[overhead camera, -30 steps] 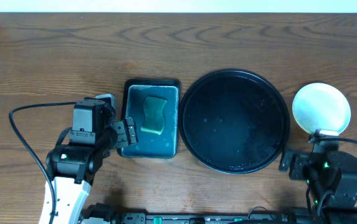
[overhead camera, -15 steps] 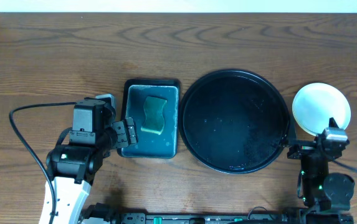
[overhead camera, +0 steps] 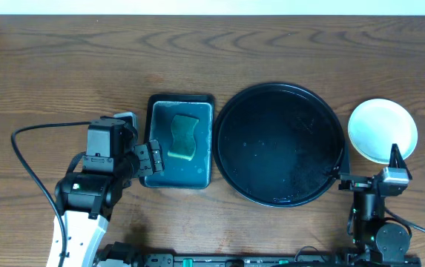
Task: Clean dirty plates on tray and stack at the side
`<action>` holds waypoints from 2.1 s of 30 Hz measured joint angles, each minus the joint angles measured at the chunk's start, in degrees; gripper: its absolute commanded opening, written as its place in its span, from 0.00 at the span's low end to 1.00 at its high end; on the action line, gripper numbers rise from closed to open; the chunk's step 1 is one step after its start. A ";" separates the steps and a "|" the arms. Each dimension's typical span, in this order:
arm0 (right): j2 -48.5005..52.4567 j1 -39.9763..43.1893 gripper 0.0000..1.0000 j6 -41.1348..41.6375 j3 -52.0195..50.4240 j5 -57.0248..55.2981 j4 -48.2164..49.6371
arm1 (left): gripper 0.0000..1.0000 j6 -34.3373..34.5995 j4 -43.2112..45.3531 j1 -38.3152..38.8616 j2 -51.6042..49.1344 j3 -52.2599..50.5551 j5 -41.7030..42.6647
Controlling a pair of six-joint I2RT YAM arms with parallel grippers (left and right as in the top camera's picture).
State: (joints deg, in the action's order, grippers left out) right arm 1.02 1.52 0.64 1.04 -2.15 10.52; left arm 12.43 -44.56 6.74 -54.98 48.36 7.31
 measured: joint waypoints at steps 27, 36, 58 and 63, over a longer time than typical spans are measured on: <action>-0.35 -1.38 0.99 -9.97 -0.66 4.02 -14.45 | 0.89 0.00 0.00 0.00 0.00 -0.02 0.00; -0.35 -1.38 0.99 -9.97 -0.66 4.09 -14.45 | 0.89 0.00 0.00 0.00 0.00 -0.02 0.00; -0.35 -1.38 0.99 -9.97 -0.66 4.09 -14.45 | 0.89 0.00 -0.85 0.00 0.09 -0.02 0.00; -0.35 -1.38 0.99 -9.97 -0.66 4.09 -14.43 | 0.89 -0.09 -0.52 0.00 2.49 -1.44 0.00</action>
State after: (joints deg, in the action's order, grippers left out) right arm 0.67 0.14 -9.32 0.38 1.93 -3.90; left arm 12.34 -45.08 6.74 -52.49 46.92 7.31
